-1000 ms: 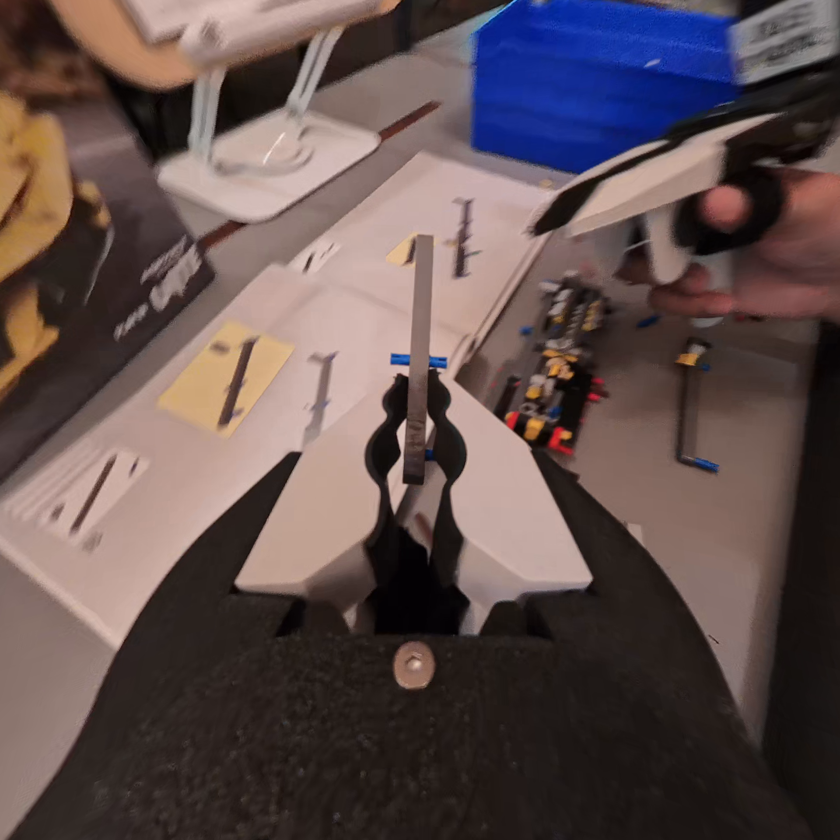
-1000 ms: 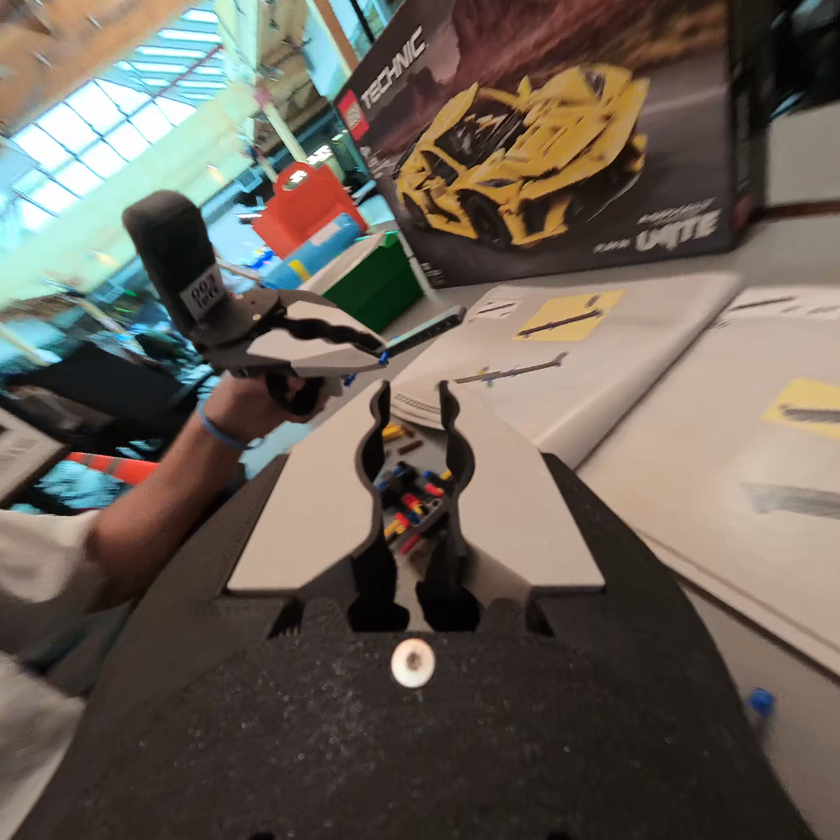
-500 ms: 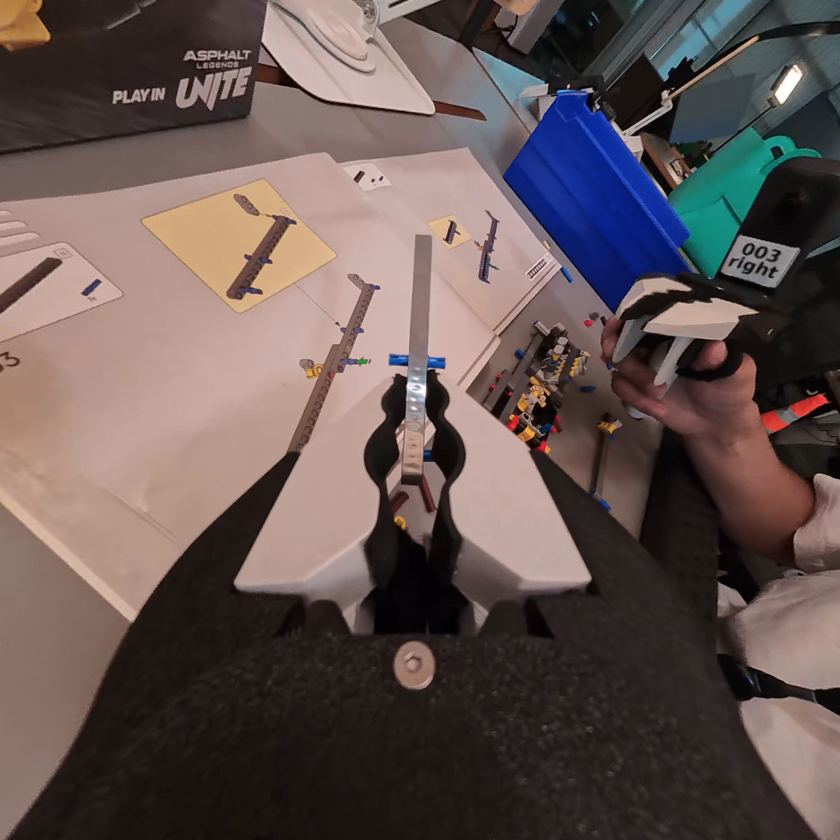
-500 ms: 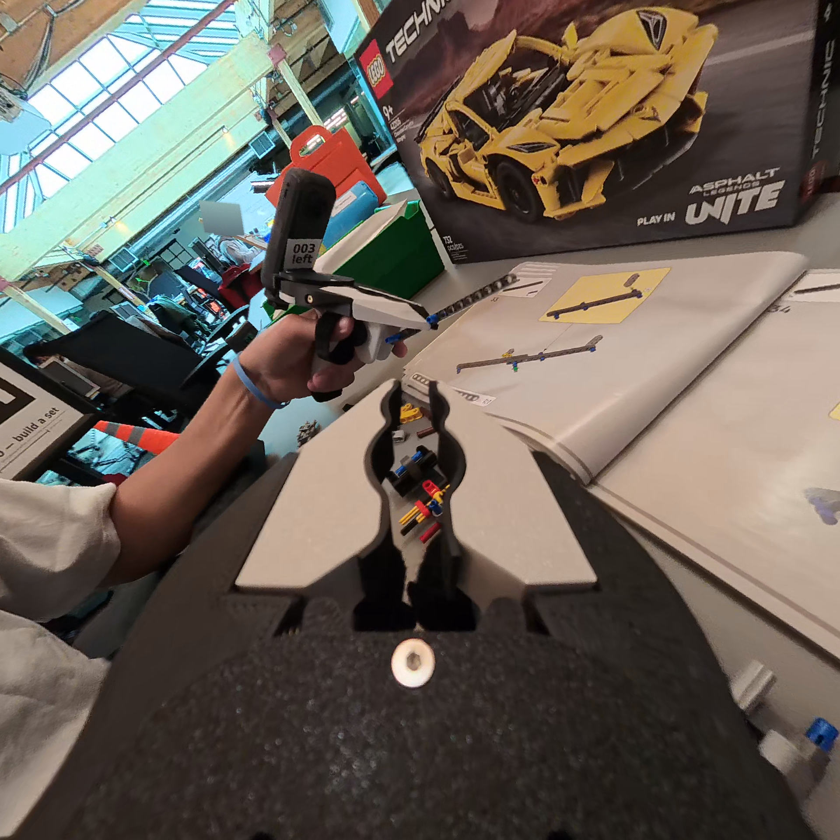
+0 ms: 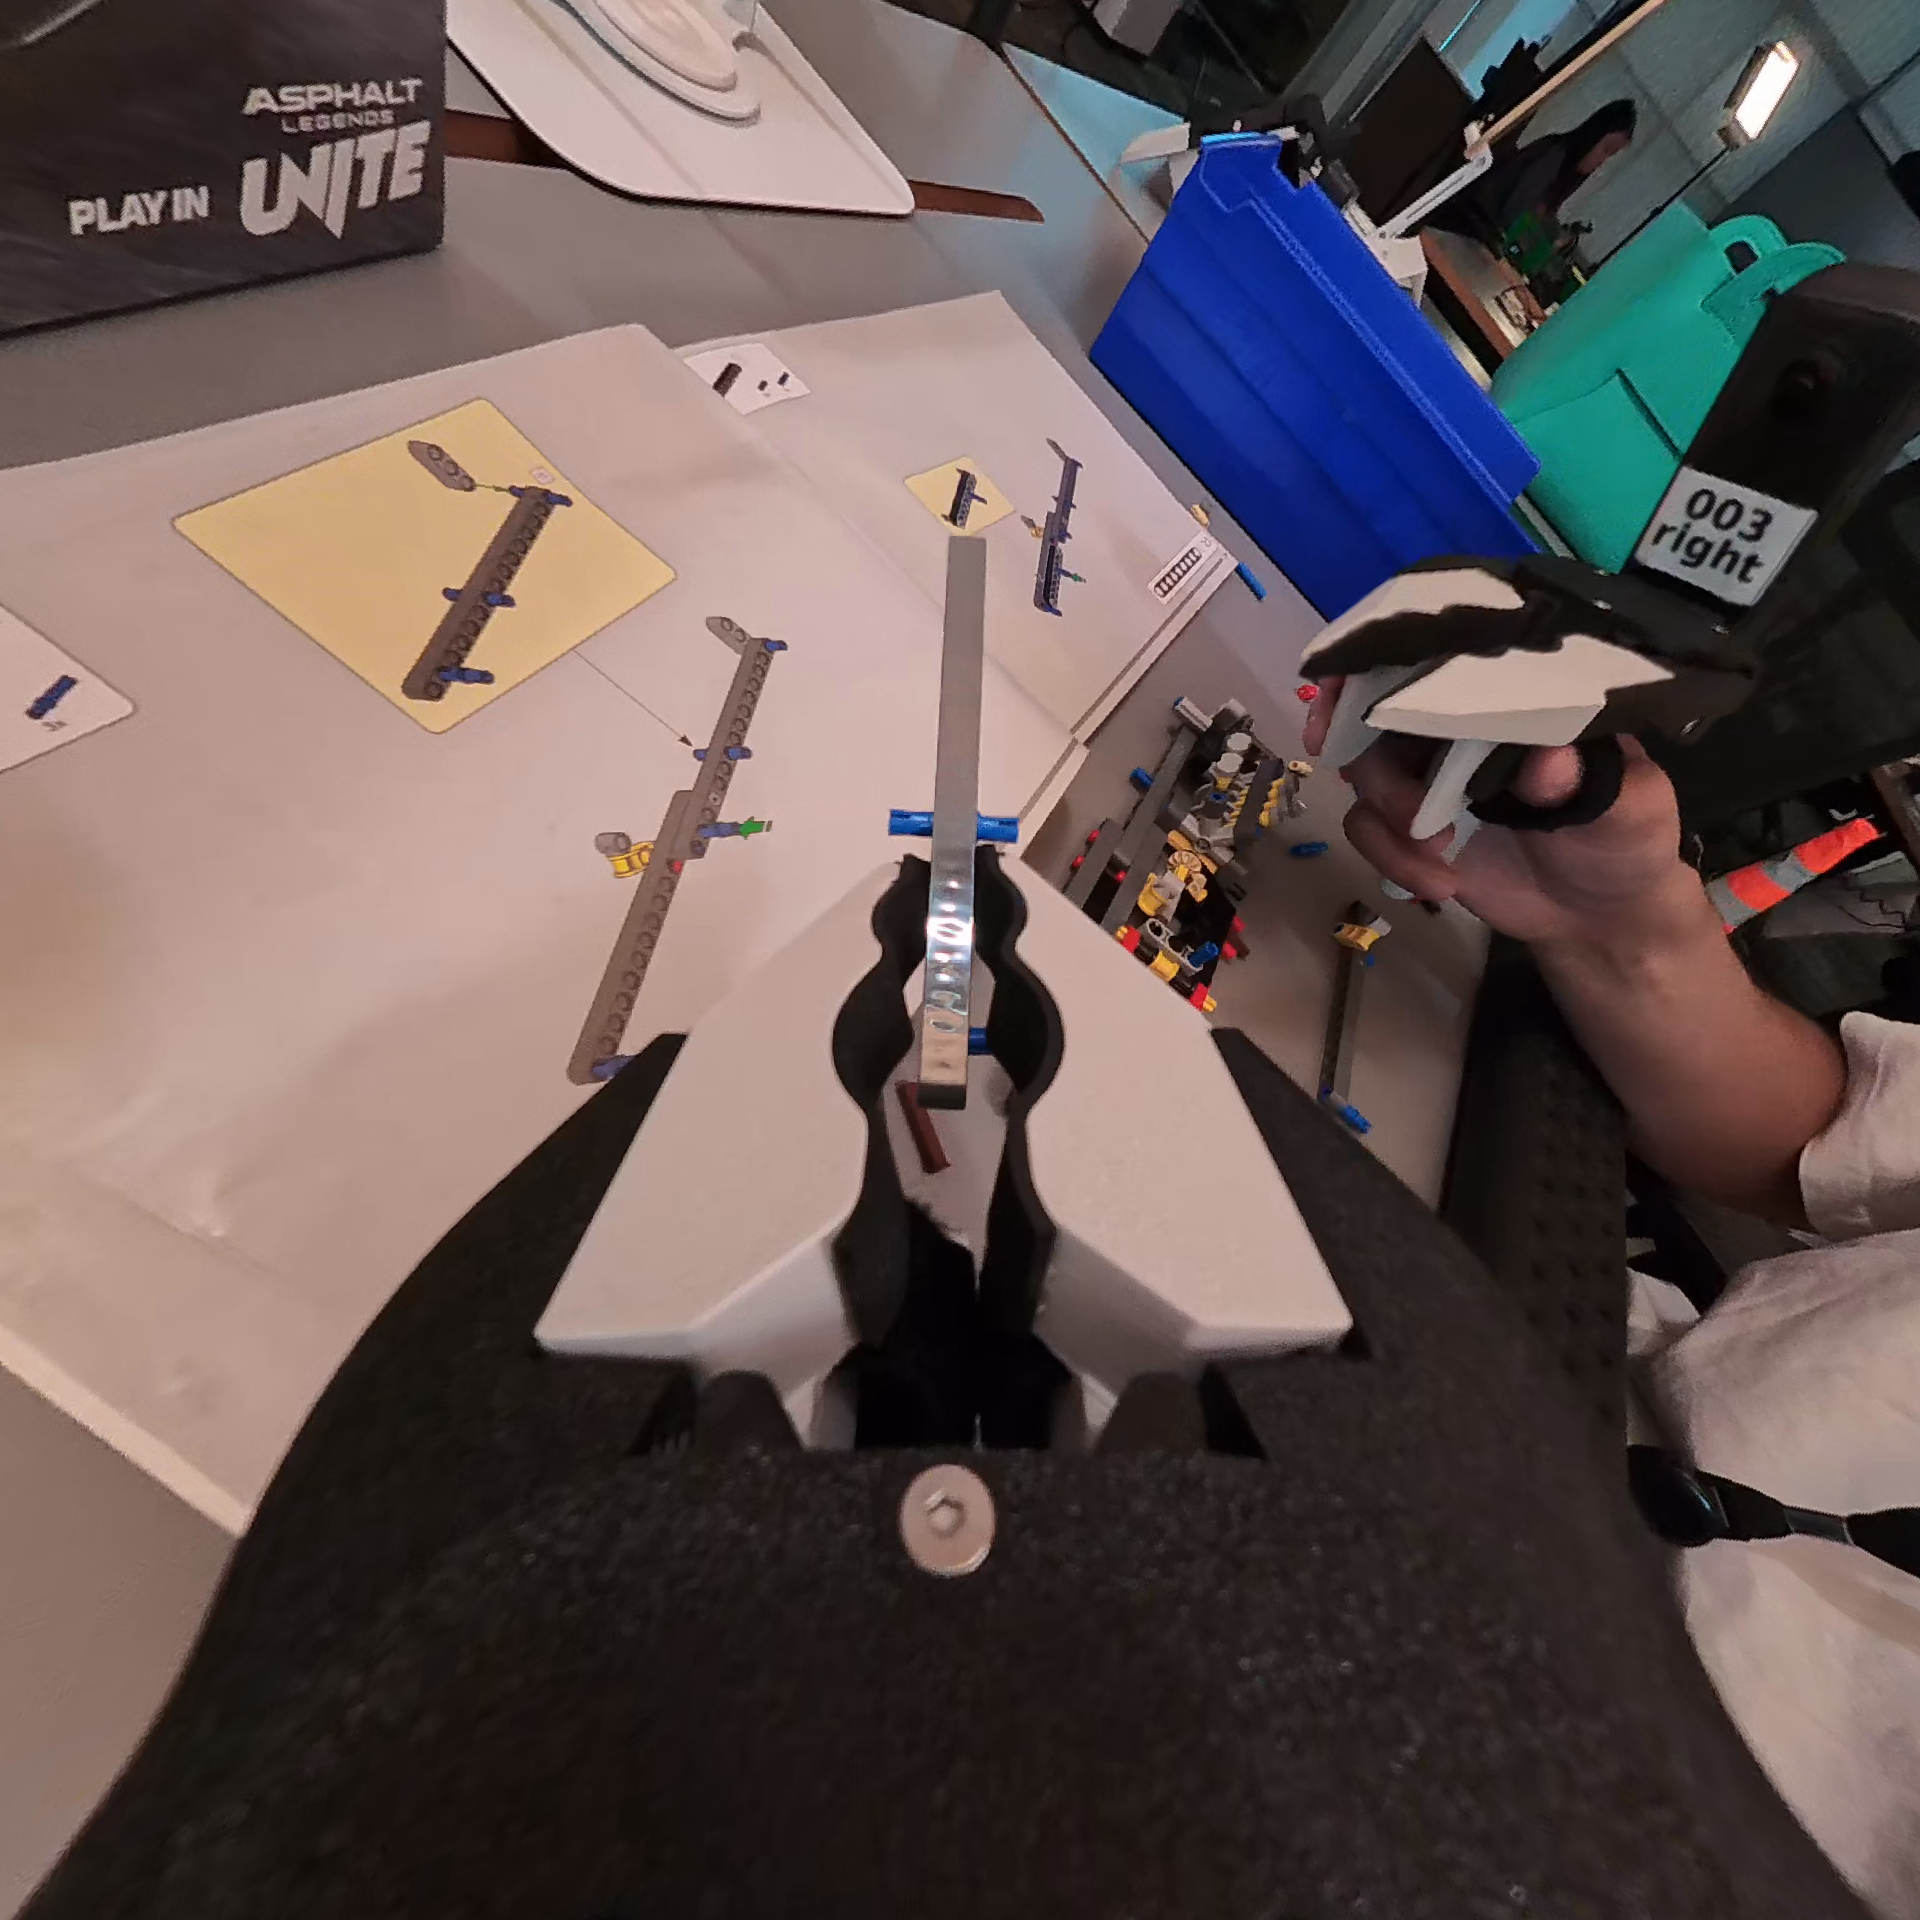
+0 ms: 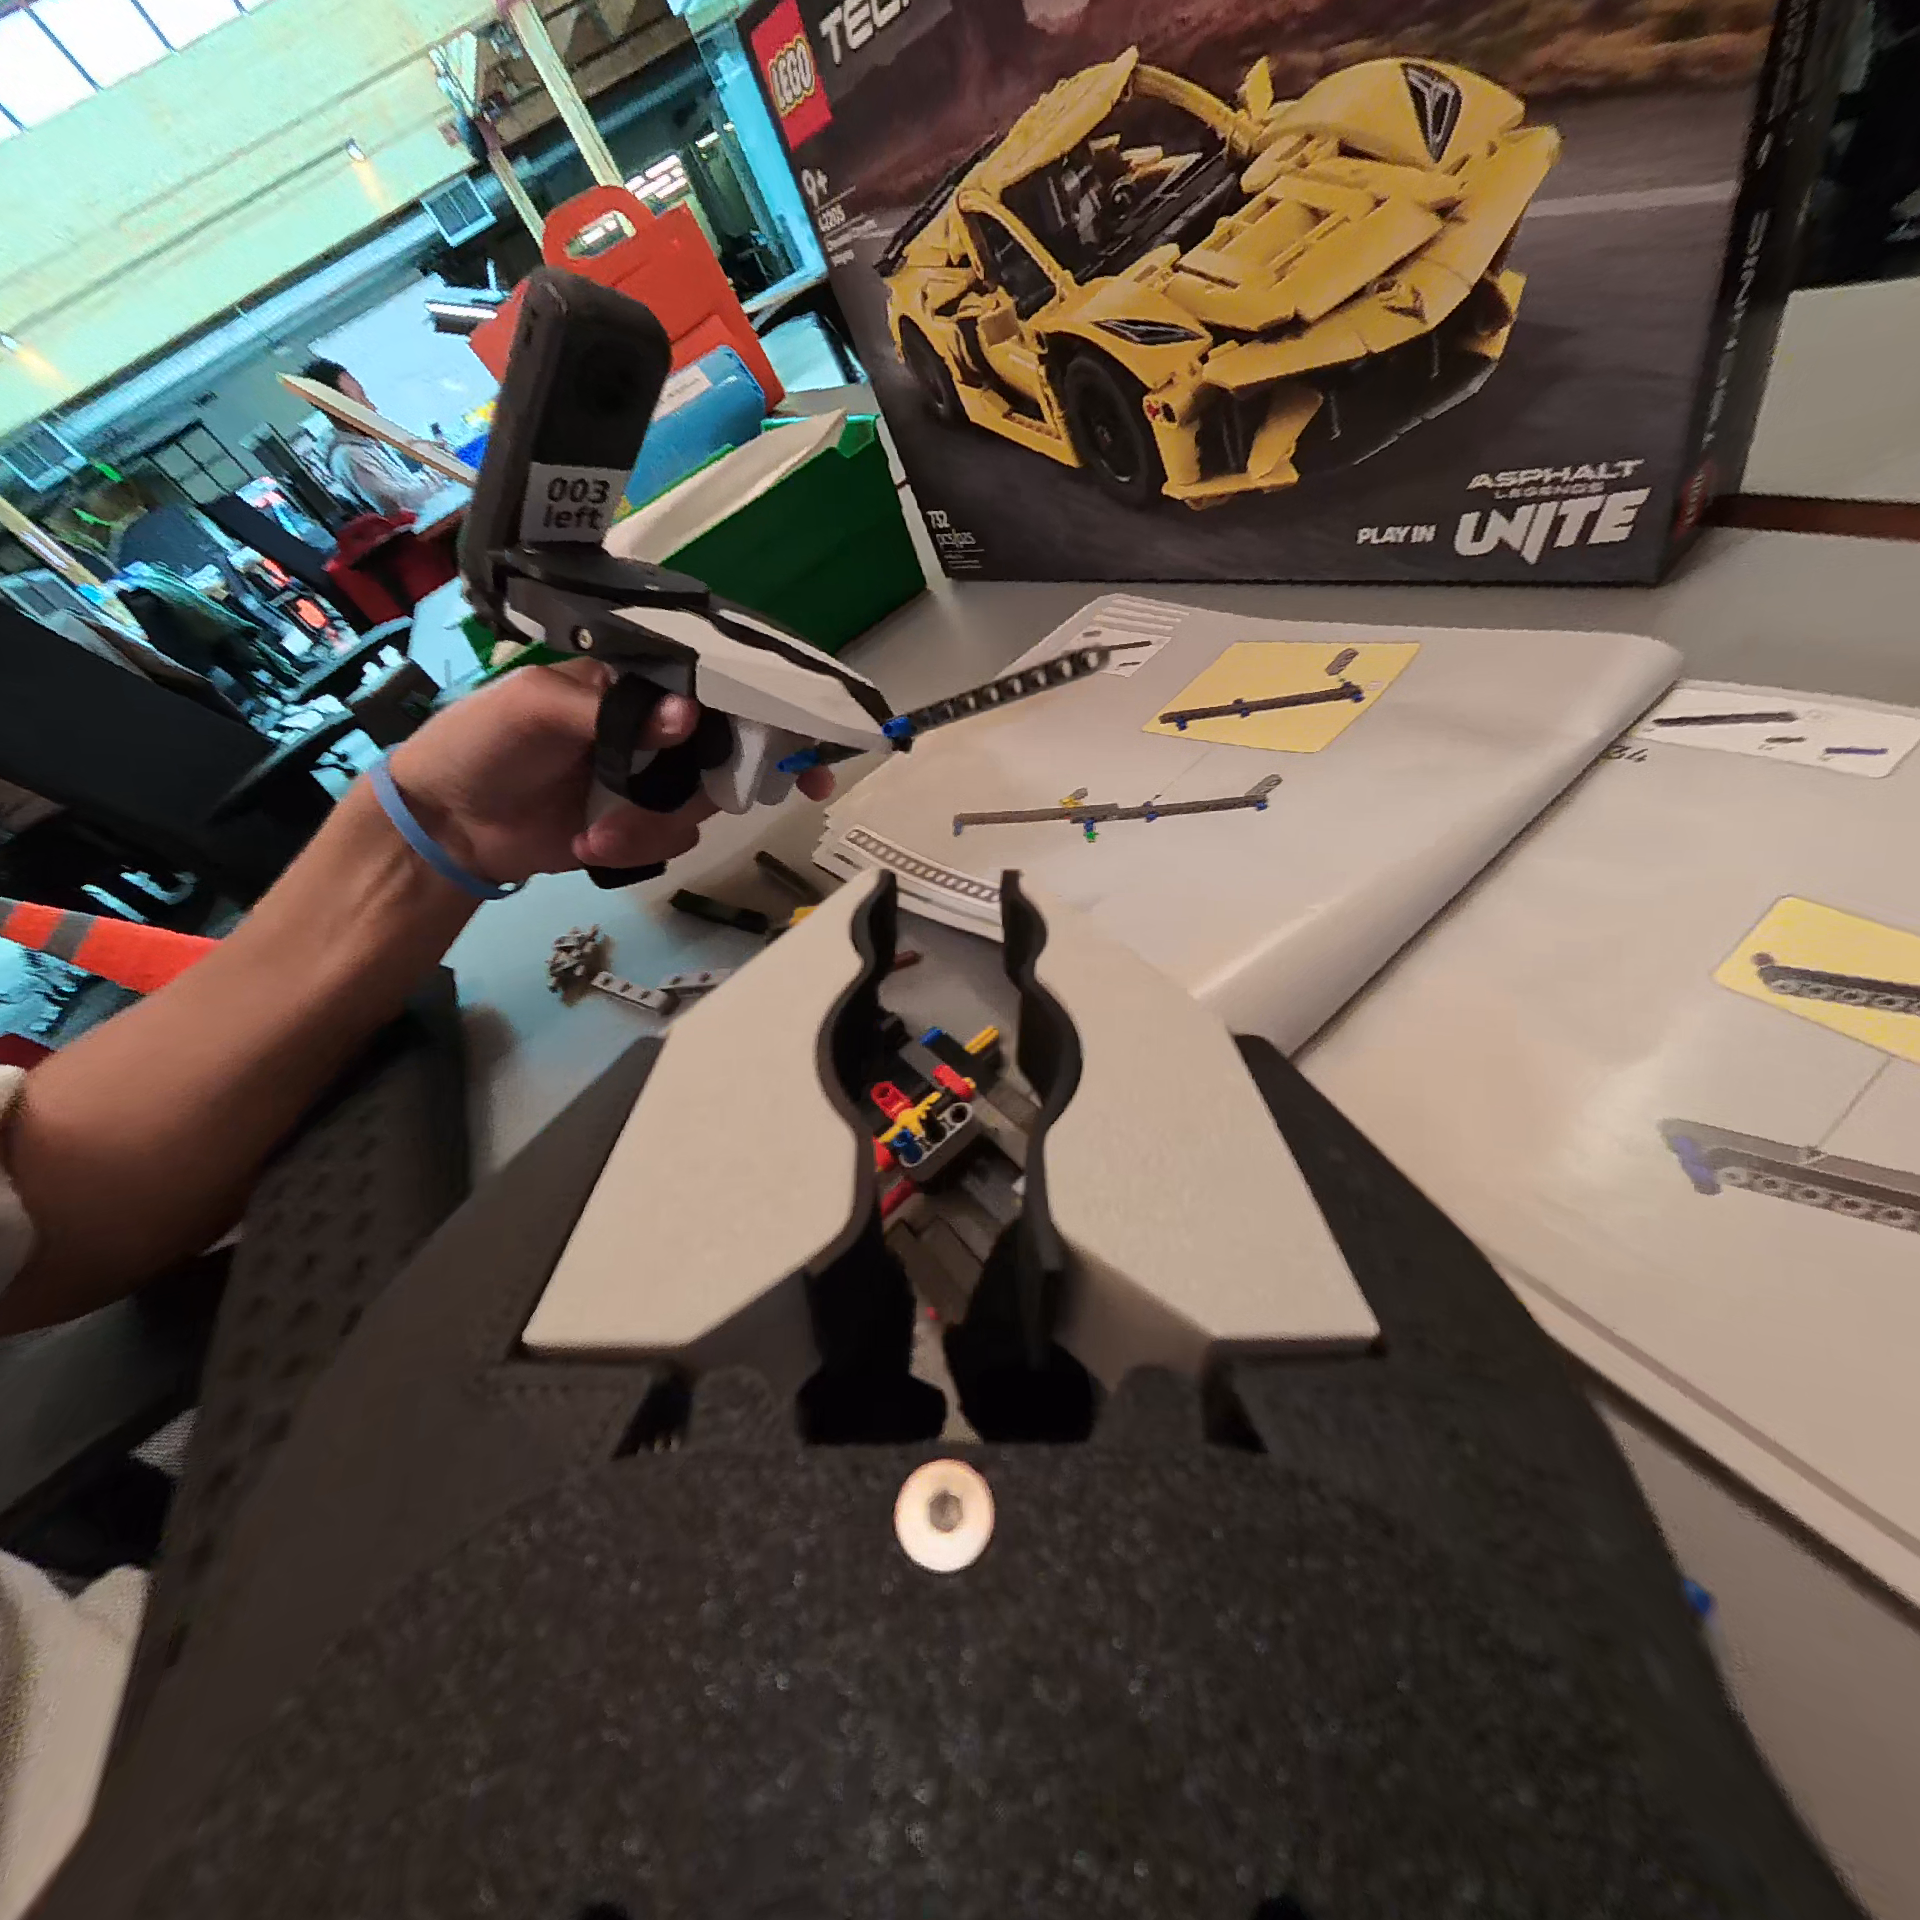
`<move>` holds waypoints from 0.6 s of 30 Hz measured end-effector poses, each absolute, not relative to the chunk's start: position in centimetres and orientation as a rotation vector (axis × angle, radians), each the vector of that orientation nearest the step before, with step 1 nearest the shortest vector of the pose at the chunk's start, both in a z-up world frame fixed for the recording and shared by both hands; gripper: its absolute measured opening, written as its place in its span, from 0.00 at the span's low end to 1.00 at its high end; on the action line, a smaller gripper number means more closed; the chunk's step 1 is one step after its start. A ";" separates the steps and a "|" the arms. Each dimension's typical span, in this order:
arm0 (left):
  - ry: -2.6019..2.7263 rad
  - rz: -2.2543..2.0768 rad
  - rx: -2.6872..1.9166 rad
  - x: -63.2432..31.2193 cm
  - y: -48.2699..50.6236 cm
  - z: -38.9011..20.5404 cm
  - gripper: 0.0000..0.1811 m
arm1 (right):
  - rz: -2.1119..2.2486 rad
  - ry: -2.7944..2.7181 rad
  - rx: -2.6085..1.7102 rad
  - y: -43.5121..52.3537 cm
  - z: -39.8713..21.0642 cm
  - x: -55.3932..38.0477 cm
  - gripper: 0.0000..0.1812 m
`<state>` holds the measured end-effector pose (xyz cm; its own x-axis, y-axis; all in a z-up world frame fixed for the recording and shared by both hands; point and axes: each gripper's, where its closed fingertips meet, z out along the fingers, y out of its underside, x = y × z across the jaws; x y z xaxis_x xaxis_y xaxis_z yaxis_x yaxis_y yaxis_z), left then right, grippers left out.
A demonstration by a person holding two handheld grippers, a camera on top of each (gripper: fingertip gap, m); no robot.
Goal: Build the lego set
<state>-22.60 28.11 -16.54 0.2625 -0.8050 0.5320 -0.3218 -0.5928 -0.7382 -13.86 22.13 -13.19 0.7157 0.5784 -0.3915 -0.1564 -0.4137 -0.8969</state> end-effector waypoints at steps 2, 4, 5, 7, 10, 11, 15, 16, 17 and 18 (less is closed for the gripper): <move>1.031 -1.317 -2.043 -22.4 27.8 -16.5 0.04 | 0.772 -0.363 -1.815 22.3 -13.3 -13.7 0.11; 1.049 -1.336 -2.025 -22.2 27.4 -16.2 0.04 | 0.713 -0.389 -1.803 22.5 -13.3 -13.5 0.12; 1.064 -1.345 -2.011 -22.0 27.1 -16.0 0.04 | 0.691 -0.394 -1.803 22.6 -13.4 -13.4 0.13; 1.103 -1.383 -1.962 -21.7 26.3 -15.3 0.04 | 0.661 -0.393 -1.804 22.7 -13.5 -13.1 0.14; 1.162 -1.493 -1.872 -21.0 24.6 -13.9 0.03 | 0.620 -0.372 -1.776 23.0 -13.1 -12.4 0.16; 1.185 -1.522 -1.853 -20.9 24.0 -13.7 0.04 | 0.590 -0.363 -1.767 23.2 -12.9 -12.0 0.18; 1.216 -1.592 -1.800 -20.4 22.8 -13.0 0.04 | 0.569 -0.378 -1.736 23.1 -12.4 -12.0 0.17; 1.217 -1.613 -1.788 -20.2 22.6 -12.9 0.04 | 0.595 -0.386 -1.728 23.0 -12.3 -12.4 0.18; 1.221 -1.640 -1.777 -20.0 22.2 -12.7 0.04 | 0.634 -0.394 -1.713 22.7 -12.0 -12.9 0.18; 1.228 -1.670 -1.763 -19.8 21.8 -12.6 0.04 | 0.692 -0.404 -1.693 22.4 -11.7 -13.6 0.17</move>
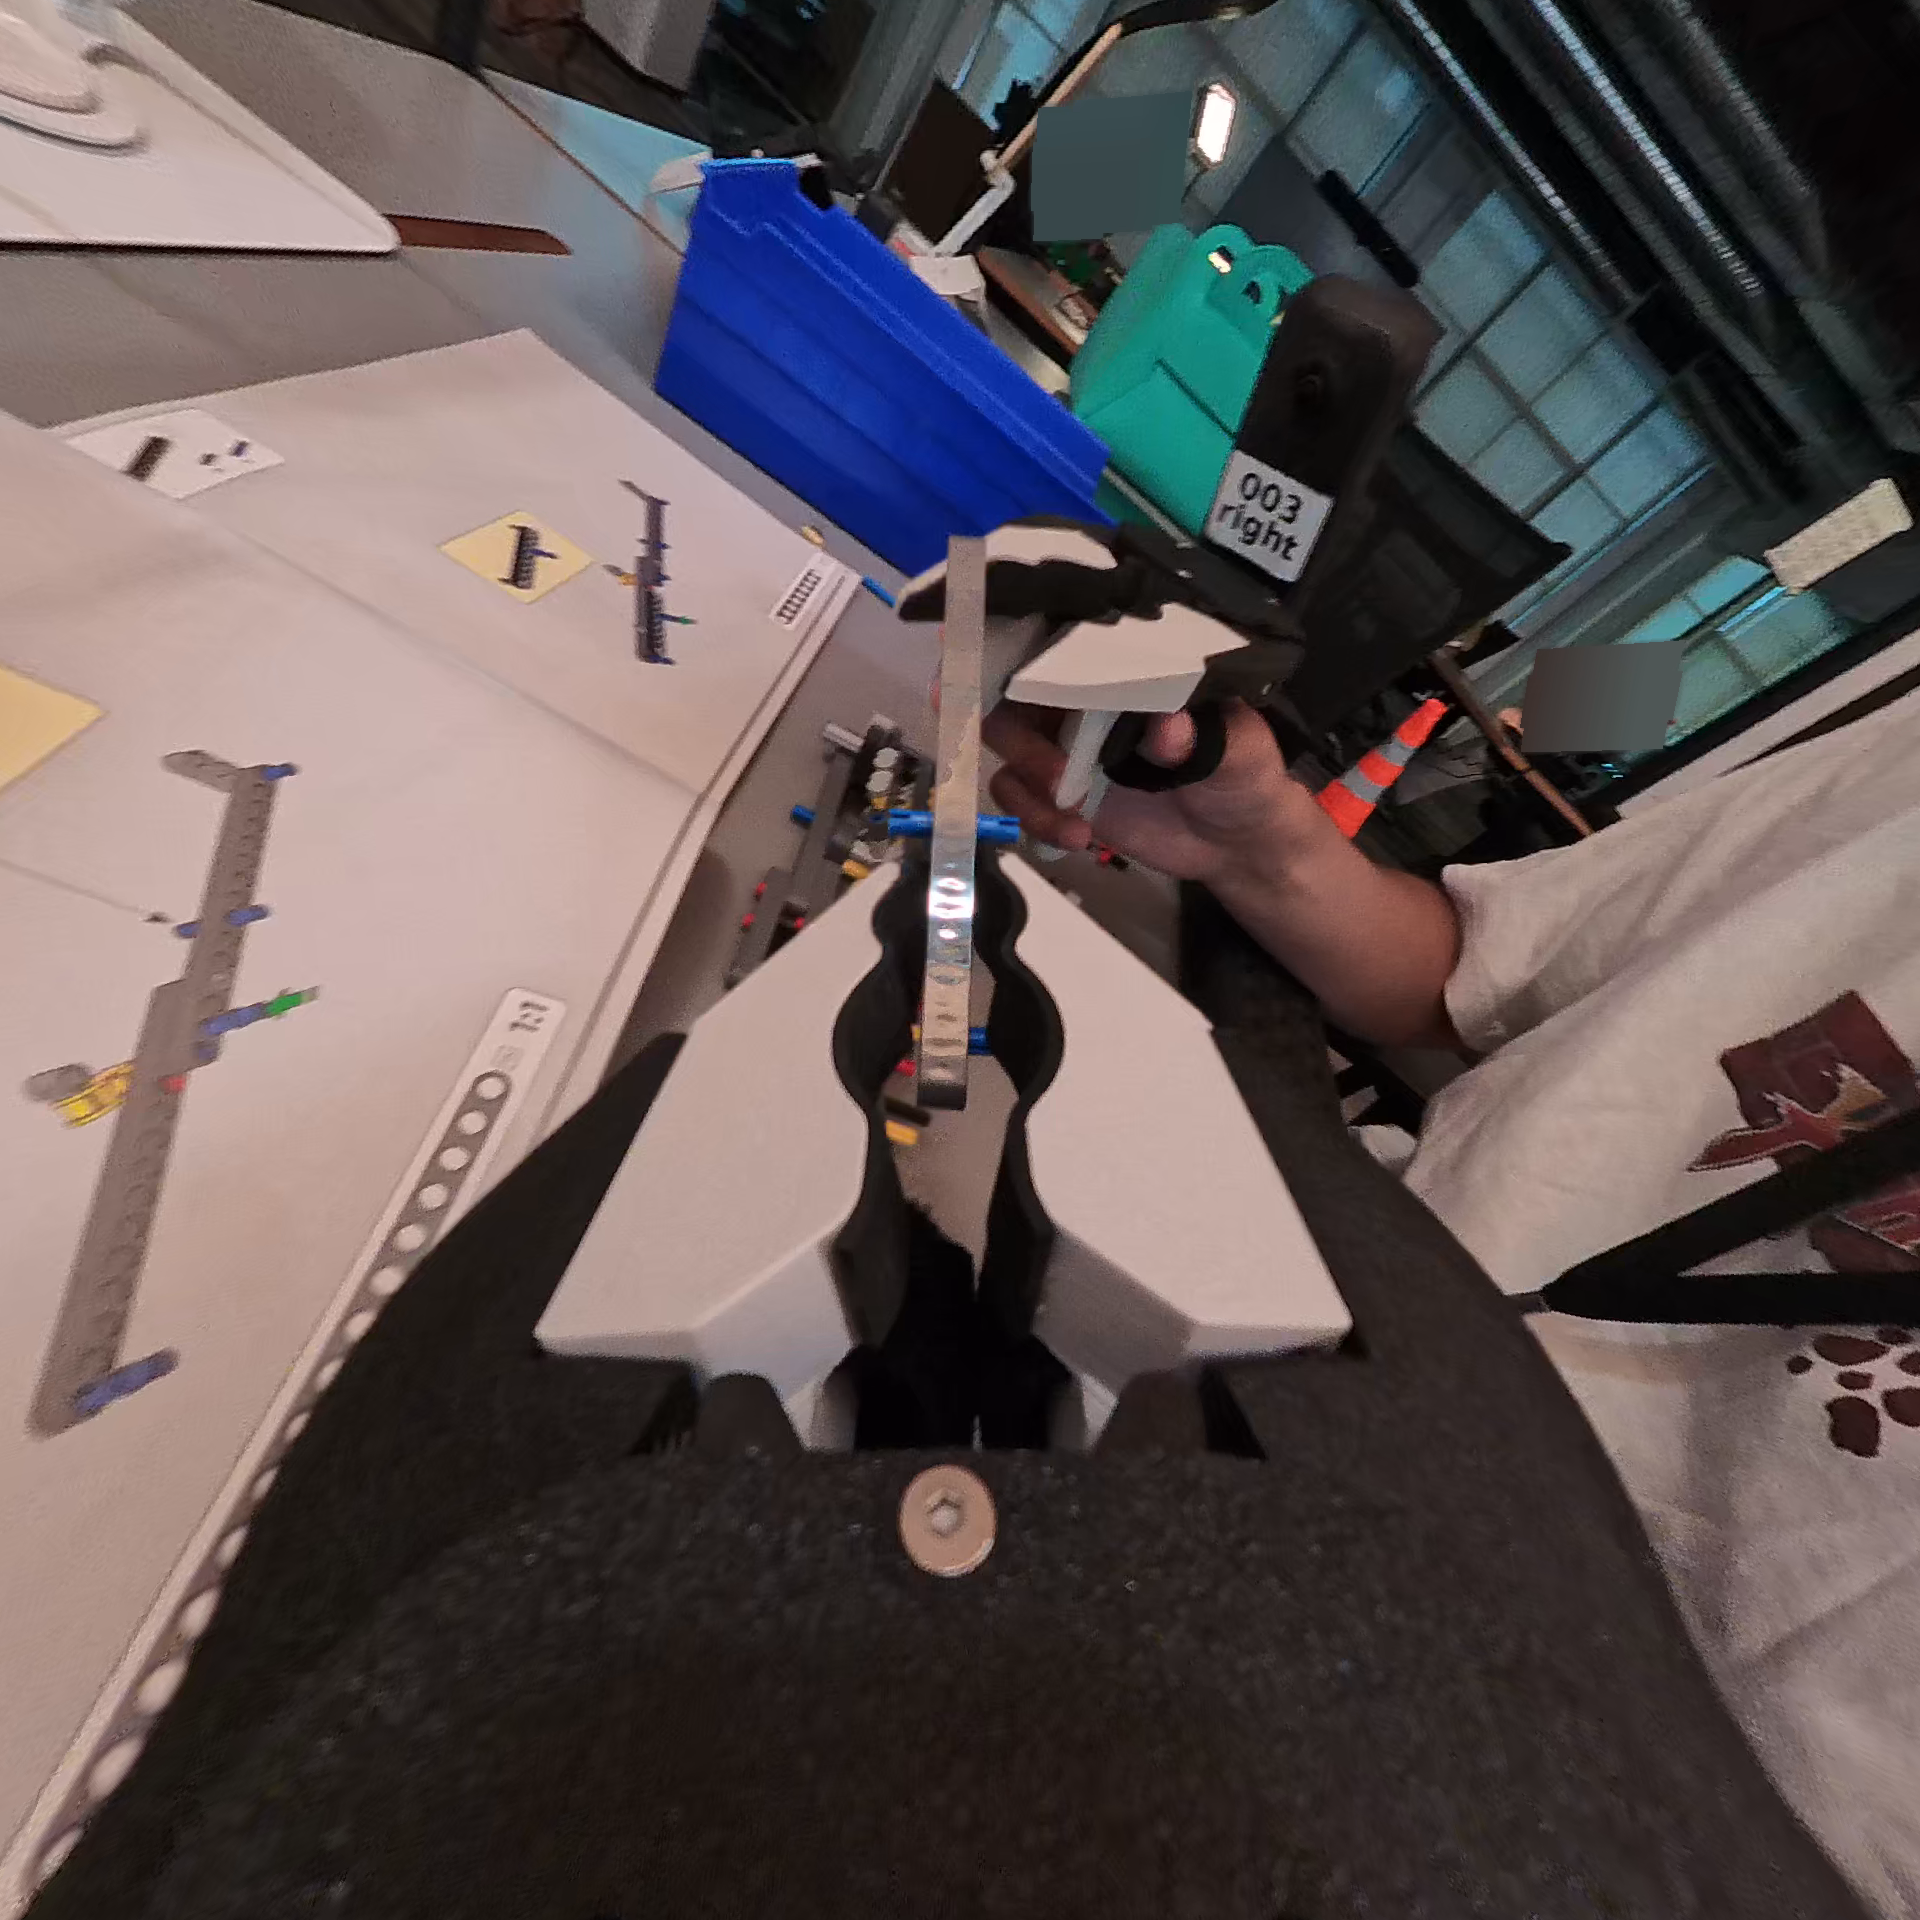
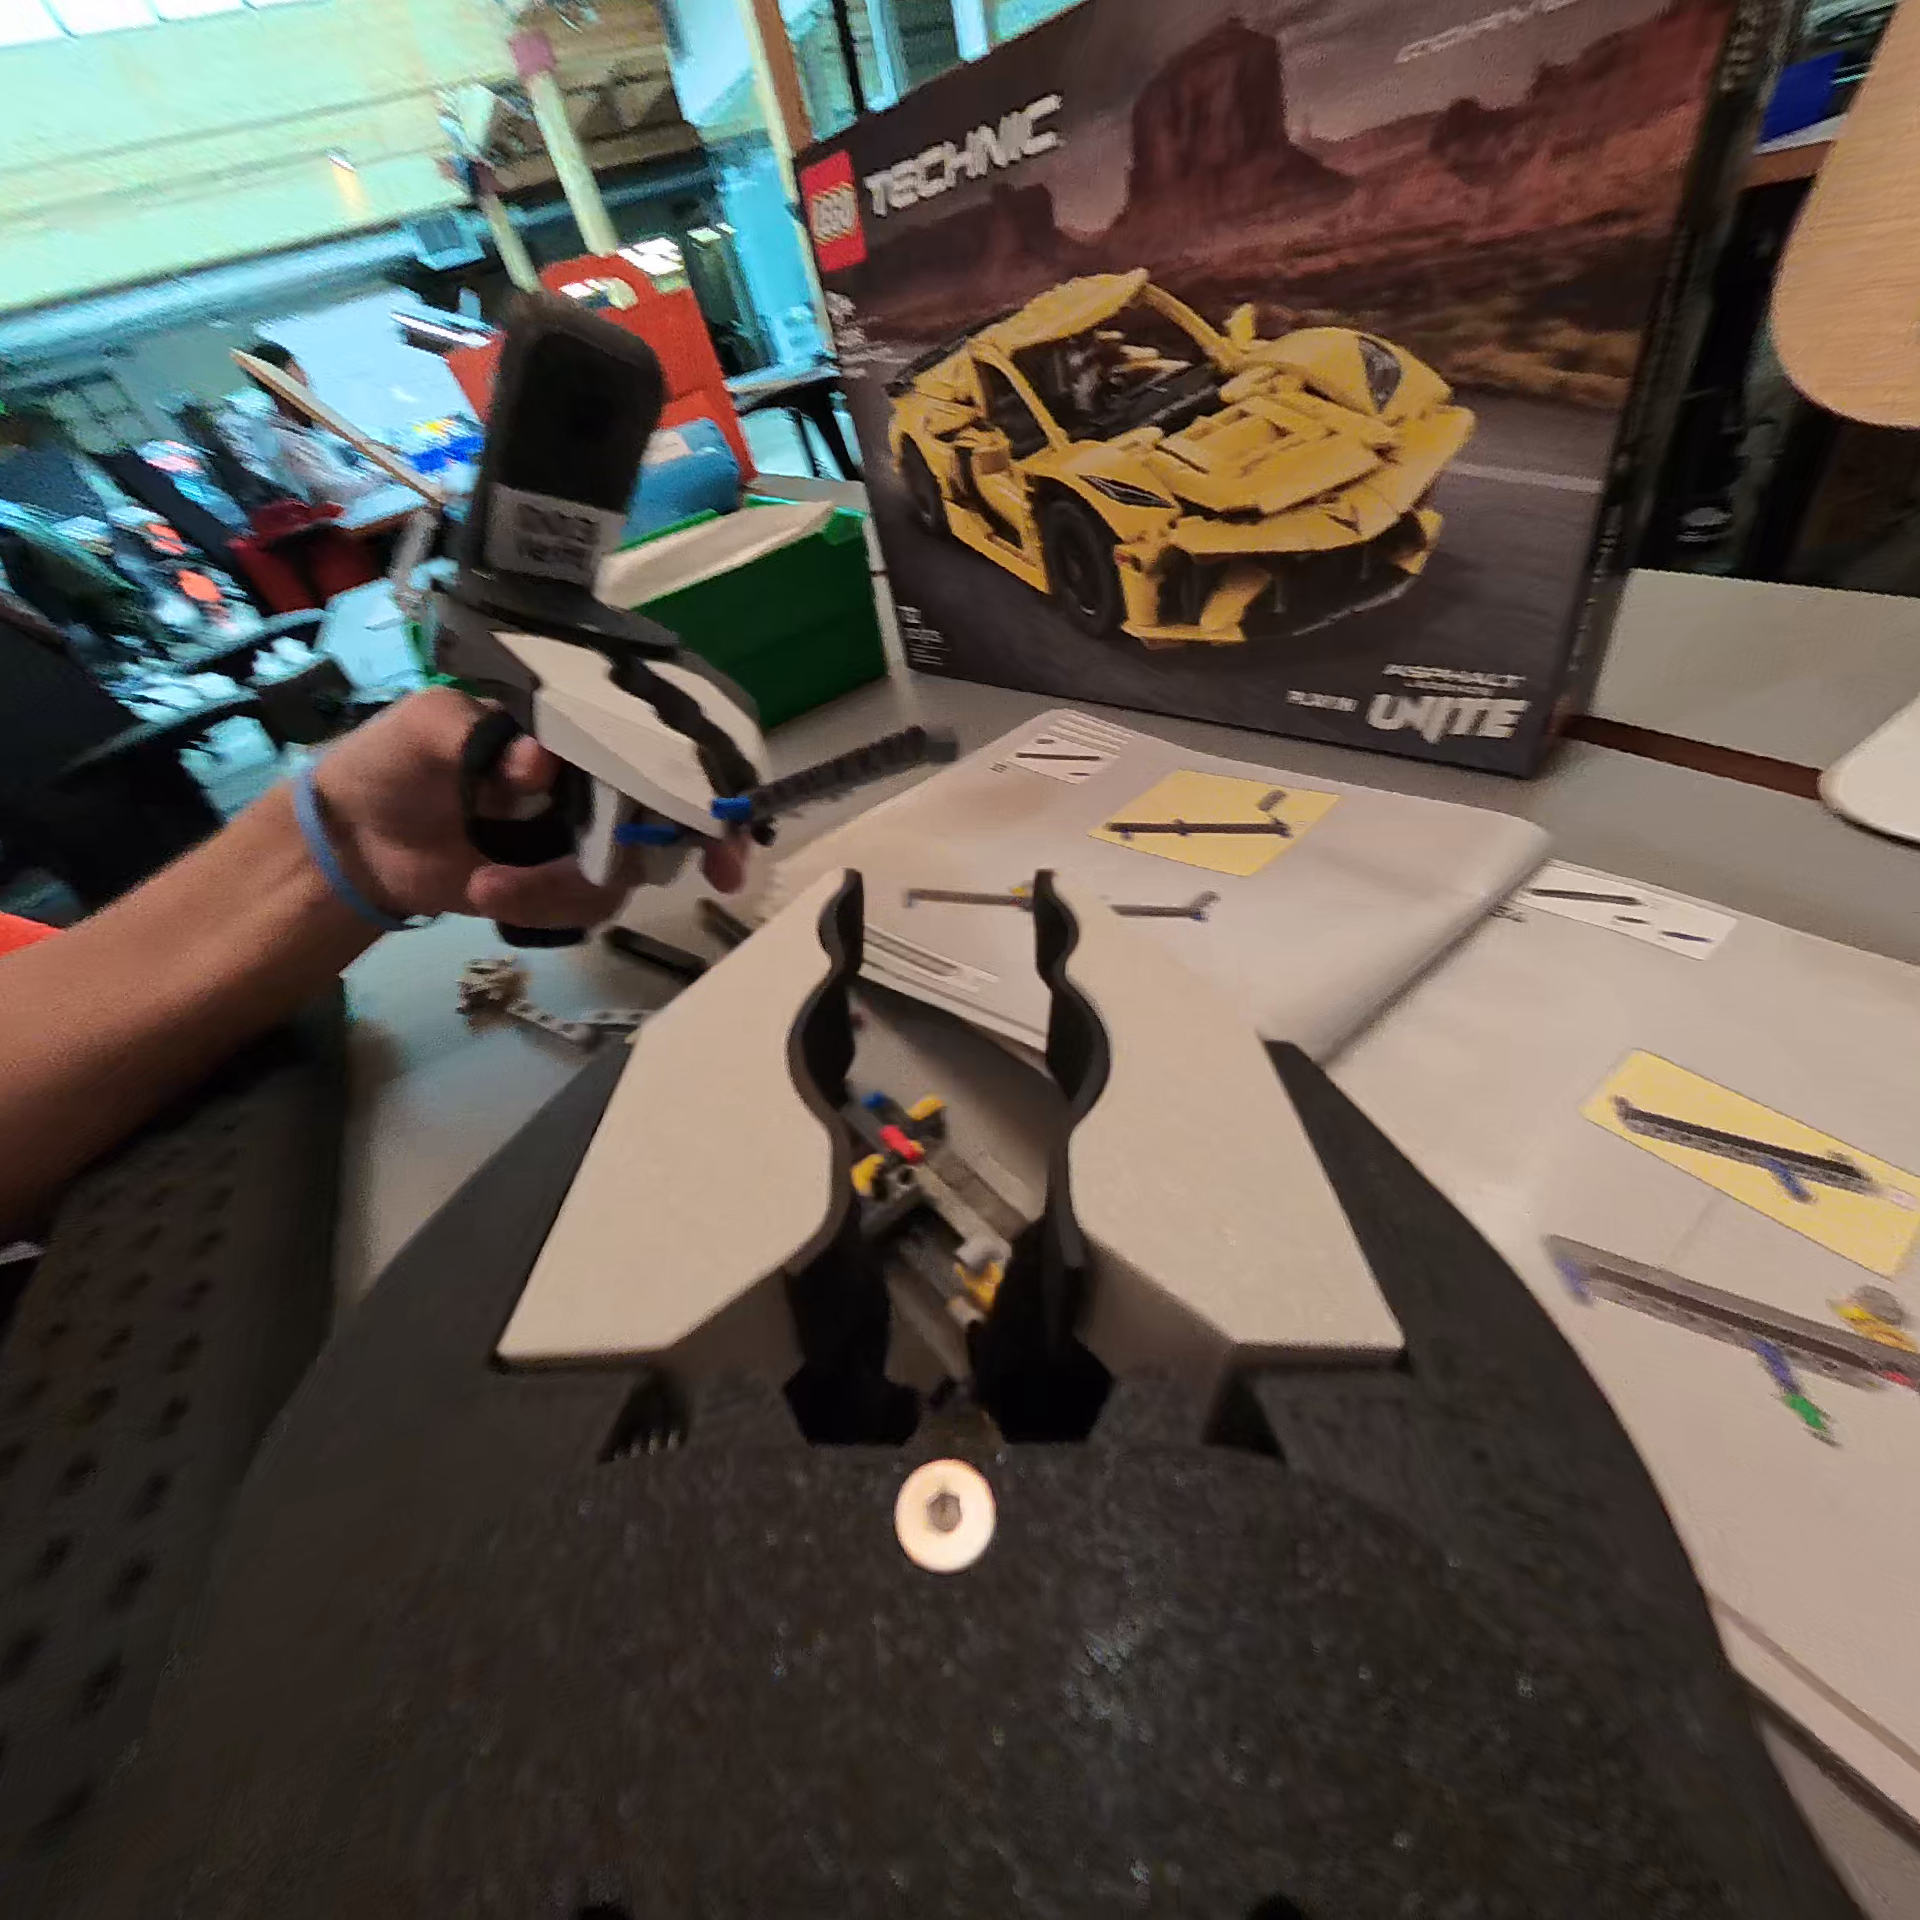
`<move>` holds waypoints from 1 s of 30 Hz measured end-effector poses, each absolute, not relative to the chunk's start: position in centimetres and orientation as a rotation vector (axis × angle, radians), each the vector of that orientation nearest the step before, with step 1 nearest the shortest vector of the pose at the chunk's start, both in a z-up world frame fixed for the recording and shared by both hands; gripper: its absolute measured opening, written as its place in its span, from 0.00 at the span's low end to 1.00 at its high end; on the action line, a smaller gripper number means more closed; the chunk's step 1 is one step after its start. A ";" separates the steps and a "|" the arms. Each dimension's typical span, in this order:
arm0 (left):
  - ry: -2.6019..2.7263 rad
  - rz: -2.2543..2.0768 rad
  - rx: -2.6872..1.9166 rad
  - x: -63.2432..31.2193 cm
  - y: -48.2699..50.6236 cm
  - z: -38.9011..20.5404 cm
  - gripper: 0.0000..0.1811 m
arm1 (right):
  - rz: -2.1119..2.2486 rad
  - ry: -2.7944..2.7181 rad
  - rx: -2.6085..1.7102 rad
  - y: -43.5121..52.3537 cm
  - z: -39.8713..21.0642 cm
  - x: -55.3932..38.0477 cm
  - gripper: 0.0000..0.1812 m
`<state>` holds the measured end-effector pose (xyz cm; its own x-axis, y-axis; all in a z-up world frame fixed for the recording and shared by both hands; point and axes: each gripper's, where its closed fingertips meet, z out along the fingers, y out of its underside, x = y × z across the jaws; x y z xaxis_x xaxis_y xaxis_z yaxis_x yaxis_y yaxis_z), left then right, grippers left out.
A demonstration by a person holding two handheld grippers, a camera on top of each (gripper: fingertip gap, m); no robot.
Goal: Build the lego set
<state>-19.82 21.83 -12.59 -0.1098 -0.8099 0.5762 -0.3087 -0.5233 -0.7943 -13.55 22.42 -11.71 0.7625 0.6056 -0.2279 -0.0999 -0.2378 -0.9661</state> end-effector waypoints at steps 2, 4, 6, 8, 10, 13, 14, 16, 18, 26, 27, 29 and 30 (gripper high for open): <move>1.231 -1.717 -1.736 -19.4 21.2 -12.2 0.04 | 0.868 -0.413 -1.653 21.5 -11.0 -15.1 0.16; 1.250 -1.760 -1.714 -19.0 20.4 -12.1 0.04 | 1.025 -0.369 -1.603 21.0 -10.0 -15.9 0.14; 1.257 -1.780 -1.693 -18.7 19.8 -11.9 0.04 | 1.096 -0.318 -1.554 20.9 -9.2 -15.7 0.13; 1.274 -1.815 -1.669 -18.6 19.2 -11.6 0.04 | 1.142 -0.303 -1.535 20.6 -8.9 -15.5 0.05; 1.276 -1.831 -1.666 -18.4 18.9 -11.5 0.04 | 1.176 -0.292 -1.528 20.5 -8.8 -15.4 0.04; 1.286 -1.848 -1.666 -18.1 18.4 -11.6 0.04 | 1.232 -0.270 -1.509 20.4 -8.5 -15.4 0.03; 1.288 -1.859 -1.665 -18.1 18.2 -11.5 0.04 | 1.256 -0.262 -1.496 20.3 -8.3 -15.4 0.03; 1.326 -1.864 -1.664 -18.0 17.6 -11.7 0.04 | 1.324 -0.257 -1.490 20.0 -8.1 -15.7 0.03; 1.351 -1.835 -1.662 -17.9 17.4 -11.9 0.04 | 1.353 -0.252 -1.491 19.9 -8.1 -15.7 0.03; 1.318 -1.627 -1.703 -18.3 19.7 -12.5 0.25 | 1.226 -0.344 -1.550 19.9 -9.0 -16.1 0.03; 1.310 -1.631 -1.685 -18.3 19.7 -12.1 0.25 | 1.232 -0.353 -1.565 19.8 -9.2 -16.4 0.03; 1.297 -1.665 -1.635 -18.2 19.3 -11.2 0.22 | 1.251 -0.371 -1.584 19.6 -9.5 -16.9 0.03; 1.306 -1.674 -1.617 -18.1 19.0 -11.0 0.21 | 1.260 -0.379 -1.583 19.5 -9.5 -17.2 0.03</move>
